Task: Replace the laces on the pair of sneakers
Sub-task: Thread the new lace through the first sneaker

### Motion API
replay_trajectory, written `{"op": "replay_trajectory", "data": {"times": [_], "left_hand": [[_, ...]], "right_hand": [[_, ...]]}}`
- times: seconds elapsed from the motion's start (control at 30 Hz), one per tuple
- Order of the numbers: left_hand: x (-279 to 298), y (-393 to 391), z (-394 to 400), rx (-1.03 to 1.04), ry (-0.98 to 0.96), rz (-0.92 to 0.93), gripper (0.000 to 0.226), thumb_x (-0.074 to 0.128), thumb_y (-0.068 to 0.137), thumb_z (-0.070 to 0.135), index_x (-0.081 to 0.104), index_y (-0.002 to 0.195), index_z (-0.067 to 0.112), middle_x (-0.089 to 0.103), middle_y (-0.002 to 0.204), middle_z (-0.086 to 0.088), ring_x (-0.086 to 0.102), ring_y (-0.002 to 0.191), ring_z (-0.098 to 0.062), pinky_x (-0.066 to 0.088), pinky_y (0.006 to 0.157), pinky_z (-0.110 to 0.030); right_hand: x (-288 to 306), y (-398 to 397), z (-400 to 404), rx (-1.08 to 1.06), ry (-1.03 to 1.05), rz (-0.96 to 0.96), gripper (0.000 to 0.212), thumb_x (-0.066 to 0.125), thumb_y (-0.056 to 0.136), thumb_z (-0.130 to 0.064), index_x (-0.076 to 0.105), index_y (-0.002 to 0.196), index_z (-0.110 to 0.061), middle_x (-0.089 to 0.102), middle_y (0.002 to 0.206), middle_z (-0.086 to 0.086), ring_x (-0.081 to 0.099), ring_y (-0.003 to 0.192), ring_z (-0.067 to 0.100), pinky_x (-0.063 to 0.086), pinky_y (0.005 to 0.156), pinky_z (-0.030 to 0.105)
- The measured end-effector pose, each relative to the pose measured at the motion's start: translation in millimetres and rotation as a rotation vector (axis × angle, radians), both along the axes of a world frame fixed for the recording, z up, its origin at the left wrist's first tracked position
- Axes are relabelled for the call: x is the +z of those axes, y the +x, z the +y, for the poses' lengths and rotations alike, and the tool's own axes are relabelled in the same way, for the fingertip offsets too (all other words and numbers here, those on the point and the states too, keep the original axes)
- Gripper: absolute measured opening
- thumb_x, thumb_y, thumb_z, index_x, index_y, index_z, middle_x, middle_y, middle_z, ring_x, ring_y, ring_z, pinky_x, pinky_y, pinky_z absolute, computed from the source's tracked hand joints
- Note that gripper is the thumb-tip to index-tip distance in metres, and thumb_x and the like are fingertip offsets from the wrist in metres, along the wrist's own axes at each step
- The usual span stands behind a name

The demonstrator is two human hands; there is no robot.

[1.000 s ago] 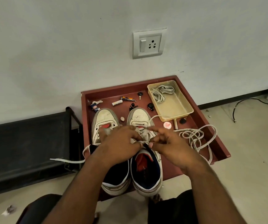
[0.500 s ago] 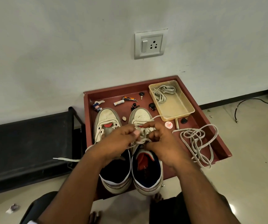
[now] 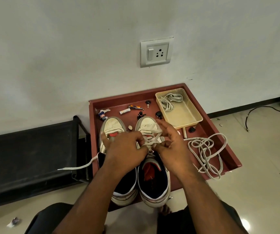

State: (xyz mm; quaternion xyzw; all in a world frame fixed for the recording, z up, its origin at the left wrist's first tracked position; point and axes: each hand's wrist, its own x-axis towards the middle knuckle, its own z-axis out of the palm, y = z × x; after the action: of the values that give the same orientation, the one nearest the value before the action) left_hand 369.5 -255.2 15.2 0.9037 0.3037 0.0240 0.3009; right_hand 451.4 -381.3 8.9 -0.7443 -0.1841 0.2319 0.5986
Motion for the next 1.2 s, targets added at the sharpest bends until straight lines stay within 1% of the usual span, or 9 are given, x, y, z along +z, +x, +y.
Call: {"op": "replay_trajectory", "data": {"times": [0.2,0.37,0.53,0.67,0.8,0.93,1.0,1.1,1.2], "left_hand": [[3,-4,-1,0.114,0.367,0.151,0.027,0.052,0.088,0.045,0.054,0.113,0.035,0.054,0.123,0.014,0.042,0.131,-0.017,-0.001,0.111,-0.071],[0,-10,4,0.222,0.408,-0.047,0.051,0.064,0.082,0.032,0.047,0.130,0.035,0.049,0.139,0.010,0.044,0.133,-0.018,0.001,0.110,-0.070],[3,-27,28,0.493,0.352,-0.250,0.050,0.067,0.084,0.019,0.050,0.130,0.029,0.061,0.126,0.001,0.059,0.116,-0.025,0.015,0.112,-0.066],[10,-46,66,0.972,-0.184,-0.709,0.048,0.054,0.084,-0.004,0.055,0.123,0.024,0.062,0.108,0.003,0.062,0.100,-0.017,0.052,0.096,-0.041],[8,-64,93,1.270,-0.323,-0.790,0.064,0.039,0.079,-0.013,0.045,0.134,0.020,0.046,0.128,-0.003,0.051,0.111,-0.016,0.046,0.104,-0.038],[16,-48,60,0.848,-0.010,-0.662,0.057,0.054,0.079,-0.006,0.053,0.125,0.028,0.049,0.131,0.007,0.054,0.119,-0.021,0.043,0.104,-0.052],[21,-31,36,0.457,0.152,-0.535,0.040,0.063,0.080,0.004,0.062,0.112,0.027,0.056,0.110,0.016,0.060,0.106,-0.017,0.036,0.106,-0.056],[22,-12,-1,-0.020,-0.039,-0.235,0.022,0.065,0.088,0.021,0.066,0.106,0.034,0.060,0.099,0.027,0.054,0.104,0.001,0.000,0.119,-0.041],[10,-6,-16,-0.214,-0.003,-0.062,0.020,0.061,0.090,0.028,0.066,0.108,0.035,0.064,0.101,0.019,0.054,0.109,-0.006,0.005,0.115,-0.042]], "right_hand": [[2,1,-6,-0.211,-0.282,-0.303,0.065,0.054,0.087,0.006,0.043,0.141,-0.027,0.055,0.113,-0.004,0.057,0.093,0.007,0.043,0.068,0.006],[-3,8,-15,-0.063,-0.889,-0.520,0.030,0.047,0.092,-0.017,0.058,0.120,-0.020,0.062,0.113,0.005,0.058,0.100,0.027,0.045,0.076,0.034],[0,32,-42,-0.519,-0.490,-0.024,0.030,0.046,0.090,-0.013,0.066,0.111,-0.022,0.066,0.097,0.002,0.061,0.087,0.024,0.047,0.074,0.035],[8,45,-62,-0.906,0.002,0.287,0.028,0.047,0.085,-0.002,0.065,0.099,-0.019,0.070,0.098,0.014,0.064,0.070,0.021,0.051,0.057,0.032],[9,41,-64,-0.654,-0.267,0.048,0.044,0.060,0.089,-0.011,0.053,0.129,-0.026,0.060,0.114,0.004,0.063,0.092,0.020,0.054,0.070,0.034],[18,21,-45,-0.290,-0.569,-0.329,0.048,0.070,0.084,-0.032,0.056,0.130,-0.032,0.042,0.143,-0.001,0.036,0.133,0.026,0.039,0.103,0.053],[20,5,-35,-0.109,-0.384,-0.221,0.032,0.072,0.085,-0.031,0.065,0.116,-0.032,0.056,0.128,-0.005,0.052,0.116,0.015,0.048,0.096,0.044],[10,-11,-30,0.149,-0.382,-0.128,0.029,0.078,0.080,-0.030,0.068,0.106,-0.035,0.061,0.104,-0.013,0.060,0.088,0.003,0.049,0.073,0.021],[4,-6,-24,0.126,-0.406,-0.069,0.036,0.081,0.076,-0.019,0.070,0.110,-0.026,0.058,0.092,-0.008,0.063,0.081,0.012,0.054,0.072,0.028]]}}
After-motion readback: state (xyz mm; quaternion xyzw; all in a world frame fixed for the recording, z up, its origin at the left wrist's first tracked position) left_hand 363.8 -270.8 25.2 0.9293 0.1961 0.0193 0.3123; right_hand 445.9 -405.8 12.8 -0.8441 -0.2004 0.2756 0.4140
